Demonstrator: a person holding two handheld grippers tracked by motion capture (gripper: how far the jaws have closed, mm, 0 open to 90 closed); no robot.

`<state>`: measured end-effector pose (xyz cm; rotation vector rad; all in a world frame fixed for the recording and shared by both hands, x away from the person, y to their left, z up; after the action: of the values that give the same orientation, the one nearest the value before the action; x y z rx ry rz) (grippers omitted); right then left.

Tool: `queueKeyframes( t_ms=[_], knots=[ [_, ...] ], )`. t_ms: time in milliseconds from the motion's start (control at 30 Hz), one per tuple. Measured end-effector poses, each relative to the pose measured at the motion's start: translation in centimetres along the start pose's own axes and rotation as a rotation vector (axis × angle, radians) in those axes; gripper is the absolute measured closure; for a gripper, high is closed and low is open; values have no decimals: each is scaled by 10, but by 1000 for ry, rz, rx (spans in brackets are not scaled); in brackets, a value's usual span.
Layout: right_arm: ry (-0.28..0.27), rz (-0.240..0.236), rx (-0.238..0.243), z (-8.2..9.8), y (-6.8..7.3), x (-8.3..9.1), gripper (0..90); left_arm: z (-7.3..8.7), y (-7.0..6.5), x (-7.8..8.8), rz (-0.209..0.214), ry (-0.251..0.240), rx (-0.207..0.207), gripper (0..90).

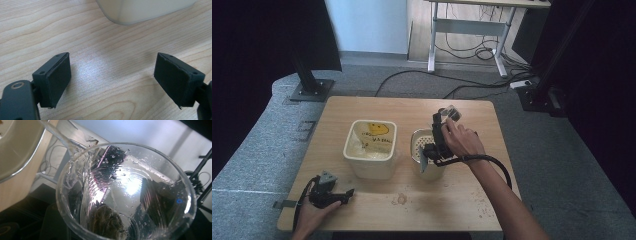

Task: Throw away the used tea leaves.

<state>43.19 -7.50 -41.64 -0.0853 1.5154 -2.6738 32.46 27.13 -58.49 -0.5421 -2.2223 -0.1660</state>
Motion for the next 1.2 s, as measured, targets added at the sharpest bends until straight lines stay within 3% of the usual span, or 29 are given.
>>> queueKeyframes(
  t_ms=[33,133,167,233,333,367,400,433,500,600,700,733,767,833,933,1000,1067,1100,1133,1167,1200],
  knots=[
    [-1,11,37,-1,1,0,408,0,0,0,0,0,0,144],
    [6,21,74,-3,3,0,410,0,0,0,-1,1,1,144],
    [7,31,132,-5,5,0,411,0,-1,0,0,2,3,144],
    [7,42,187,-6,6,0,411,0,0,0,0,2,2,144],
    [12,57,199,-5,3,0,412,0,0,0,0,2,6,144],
    [11,65,239,-8,3,0,412,0,0,0,0,3,7,144],
    [11,65,239,-8,3,0,412,0,0,0,0,3,7,144],
    [4,68,198,-8,-2,1,414,0,0,0,0,2,5,144],
    [10,83,167,-7,-8,2,414,0,0,0,1,3,5,144],
    [1,80,188,-10,-9,4,415,-1,0,0,1,3,5,144],
    [-13,52,128,-14,-8,6,416,-1,-1,0,1,5,1,144],
    [-25,23,53,-14,-7,5,415,0,-1,0,3,6,2,144],
    [-25,23,53,-14,-7,5,415,0,-1,0,3,6,2,144],
    [-43,-28,-59,-13,-8,5,415,0,0,0,2,5,3,143],
    [-58,-100,-306,-8,-8,5,415,0,1,0,2,5,6,144],
    [-80,-162,-499,-1,-11,7,415,0,1,0,2,6,6,144],
    [-125,-248,-755,6,-13,7,412,0,0,0,2,6,7,144],
    [-139,-271,-838,9,-13,7,411,0,0,0,2,4,8,144],
    [-162,-309,-958,12,-14,7,411,0,0,0,1,5,7,144],
    [-214,-389,-1186,18,-15,7,410,0,0,0,1,4,6,143],
    [-229,-420,-1249,21,-14,6,409,0,-1,0,1,5,5,144]
  ],
)
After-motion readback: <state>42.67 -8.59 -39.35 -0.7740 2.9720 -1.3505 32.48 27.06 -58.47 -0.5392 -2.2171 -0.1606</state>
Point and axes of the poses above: each handheld gripper's, and its own axes: x roughly backward along the jaws, z roughly out of its underside, y roughly to its left, the point moved 6 cm from there along -x, roughly forward along the jaws, and after that the axes turned 1 degree about x, right-handed, at the moved point
